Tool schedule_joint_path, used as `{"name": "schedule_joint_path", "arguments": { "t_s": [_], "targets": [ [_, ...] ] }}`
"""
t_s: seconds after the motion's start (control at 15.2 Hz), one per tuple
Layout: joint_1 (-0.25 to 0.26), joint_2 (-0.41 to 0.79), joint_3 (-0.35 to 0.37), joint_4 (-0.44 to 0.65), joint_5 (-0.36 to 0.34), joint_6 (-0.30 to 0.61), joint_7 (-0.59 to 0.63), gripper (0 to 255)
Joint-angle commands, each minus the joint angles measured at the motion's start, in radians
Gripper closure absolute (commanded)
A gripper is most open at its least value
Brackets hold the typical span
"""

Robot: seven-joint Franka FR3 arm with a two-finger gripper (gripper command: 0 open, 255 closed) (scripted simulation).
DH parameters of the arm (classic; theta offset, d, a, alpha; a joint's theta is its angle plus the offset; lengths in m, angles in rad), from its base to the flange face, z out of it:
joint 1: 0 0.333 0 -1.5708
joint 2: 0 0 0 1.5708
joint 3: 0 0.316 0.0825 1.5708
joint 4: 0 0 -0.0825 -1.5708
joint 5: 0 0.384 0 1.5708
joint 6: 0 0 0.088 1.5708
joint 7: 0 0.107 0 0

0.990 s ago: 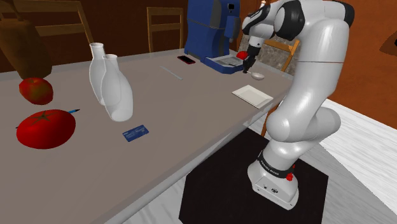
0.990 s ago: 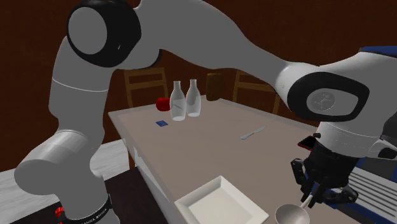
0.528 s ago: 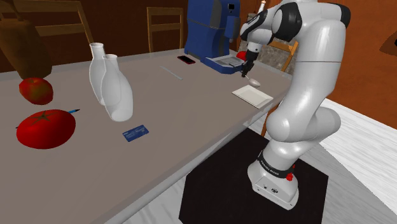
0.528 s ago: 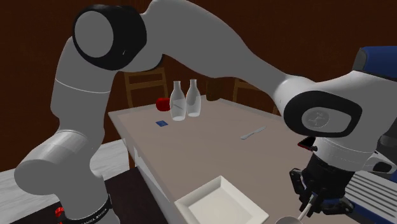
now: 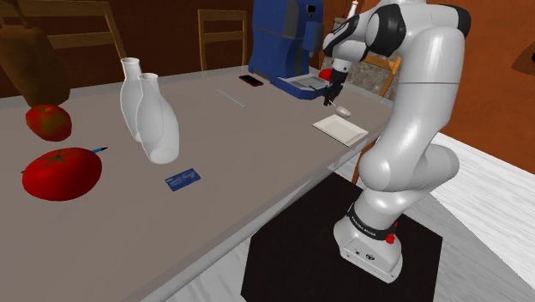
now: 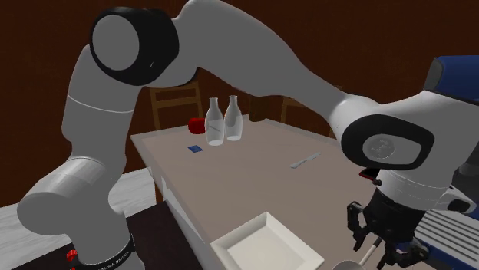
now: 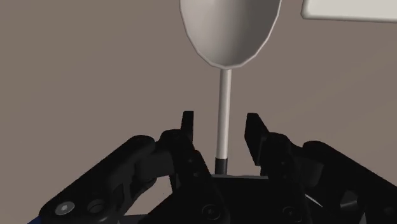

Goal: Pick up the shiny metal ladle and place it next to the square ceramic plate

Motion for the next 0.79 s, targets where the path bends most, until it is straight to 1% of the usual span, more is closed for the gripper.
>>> {"name": "schedule_joint_path", "arguments": {
  "t_s": [0.0, 0.26, 0.53, 0.73],
  "targets": [
    [0.000, 0.005, 0.001, -0.001, 0.000, -0.002, 0.000, 0],
    [0.000, 0.004, 0.001, -0.002, 0.000, -0.002, 0.000, 0],
    [-0.004, -0.026, -0.009, 0.085, -0.017, -0.117, 0.012, 0],
    [-0.004, -0.026, -0.009, 0.085, -0.017, -0.117, 0.012, 0]
  ]
}}
